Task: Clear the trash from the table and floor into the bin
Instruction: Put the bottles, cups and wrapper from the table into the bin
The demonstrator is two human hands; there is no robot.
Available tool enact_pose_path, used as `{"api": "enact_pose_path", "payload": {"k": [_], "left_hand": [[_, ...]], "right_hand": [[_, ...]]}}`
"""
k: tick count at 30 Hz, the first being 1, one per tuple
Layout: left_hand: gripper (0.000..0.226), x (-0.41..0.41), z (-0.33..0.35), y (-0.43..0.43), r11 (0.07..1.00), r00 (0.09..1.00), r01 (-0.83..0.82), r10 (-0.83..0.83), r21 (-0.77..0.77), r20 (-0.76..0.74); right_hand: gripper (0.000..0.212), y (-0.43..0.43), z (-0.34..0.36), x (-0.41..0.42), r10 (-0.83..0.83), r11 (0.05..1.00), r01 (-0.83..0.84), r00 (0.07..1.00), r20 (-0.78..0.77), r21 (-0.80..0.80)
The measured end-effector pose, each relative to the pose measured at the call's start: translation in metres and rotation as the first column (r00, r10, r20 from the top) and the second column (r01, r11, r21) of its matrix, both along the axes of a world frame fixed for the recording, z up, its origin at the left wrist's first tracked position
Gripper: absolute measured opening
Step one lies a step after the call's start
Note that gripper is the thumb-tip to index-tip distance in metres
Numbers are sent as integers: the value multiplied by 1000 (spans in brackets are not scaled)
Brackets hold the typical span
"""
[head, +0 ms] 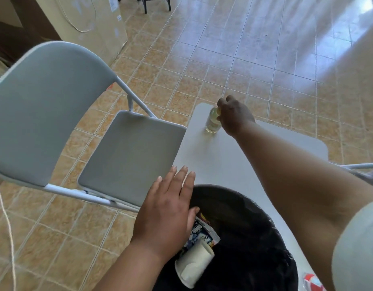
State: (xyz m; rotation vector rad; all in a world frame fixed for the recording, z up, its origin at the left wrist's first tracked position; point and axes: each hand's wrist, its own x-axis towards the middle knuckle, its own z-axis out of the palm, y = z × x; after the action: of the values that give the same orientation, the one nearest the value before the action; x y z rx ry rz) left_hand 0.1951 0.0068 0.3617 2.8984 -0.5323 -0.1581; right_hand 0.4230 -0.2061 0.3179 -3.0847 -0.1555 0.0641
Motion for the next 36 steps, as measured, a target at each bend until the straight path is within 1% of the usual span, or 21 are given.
{"api": "enact_pose_path", "payload": {"k": [2, 3, 5, 6, 8, 9, 11, 13, 14, 17, 19, 21, 23, 25, 26, 29, 32, 34, 36], "left_hand": [[68, -2, 0, 1, 1000, 1000, 2, -2, -2, -9], [69, -4, 1, 1, 1000, 1000, 2, -2, -2, -14], [70, -4, 3, 1, 1000, 1000, 2, -2, -11, -21], [70, -4, 4, 1, 1000, 1000, 3, -4, -15, -26], [71, -3, 6, 1, 1000, 999, 0, -1, -20, -43], [71, -2, 8, 1, 1000, 998, -1, 0, -19, -56], [72, -2, 12, 1, 1000, 995, 10, -11, -16, -97], [71, -1, 17, 0, 1000, 992, 22, -24, -15, -122], [71, 0, 21, 1, 1000, 992, 21, -23, -19, -125], [69, -7, 32, 9, 998, 995, -36, 30, -57, -94], [69, -22, 36, 19, 993, 995, -84, 79, -84, -64], [70, -44, 34, 29, 990, 992, -115, 112, -77, -51], [71, -68, 29, 37, 991, 991, -126, 124, -38, -57], [73, -87, 23, 42, 991, 988, -132, 132, -2, -77], [75, -94, 20, 44, 991, 987, -134, 135, 11, -88], [78, -102, 15, 45, 987, 983, -159, 160, 11, -96], [78, -96, 16, 40, 981, 976, -192, 191, 1, -106], [78, -91, 15, 38, 981, 975, -194, 194, 13, -104], [79, -86, 15, 36, 984, 979, -176, 177, 19, -104]], "right_hand": [[34, 2, 7, -15, -13, 999, 12, 1000, 19, 35], [37, 3, 15, -24, -46, 996, 42, 998, 45, 82], [37, 3, 40, -46, -113, 974, 78, 981, 156, 214], [36, 2, 55, -60, -130, 953, 56, 963, 236, 297], [35, -2, 94, -95, -159, 886, -47, 904, 397, 462], [35, -5, 115, -115, -189, 849, -86, 872, 452, 522], [37, -8, 153, -162, -282, 772, -98, 833, 476, 628], [39, -5, 183, -209, -374, 686, -70, 820, 433, 725], [40, -3, 195, -231, -399, 660, -61, 816, 419, 748], [38, -1, 206, -285, -457, 657, 33, 812, 364, 753], [31, 4, 195, -311, -463, 663, 103, 835, 298, 742], [27, 11, 170, -327, -398, 692, 154, 897, 195, 705], [28, 19, 139, -339, -277, 757, 180, 959, 60, 628], [29, 27, 112, -342, -186, 802, 201, 979, -84, 562], [28, 29, 103, -342, -159, 821, 203, 979, -128, 533], [29, 35, 90, -329, -123, 851, 185, 980, -155, 491], [31, 41, 95, -307, -53, 888, 108, 990, -134, 447], [28, 43, 101, -294, -38, 911, 80, 993, -110, 405], [22, 43, 103, -283, -45, 937, 89, 990, -135, 339]]}}
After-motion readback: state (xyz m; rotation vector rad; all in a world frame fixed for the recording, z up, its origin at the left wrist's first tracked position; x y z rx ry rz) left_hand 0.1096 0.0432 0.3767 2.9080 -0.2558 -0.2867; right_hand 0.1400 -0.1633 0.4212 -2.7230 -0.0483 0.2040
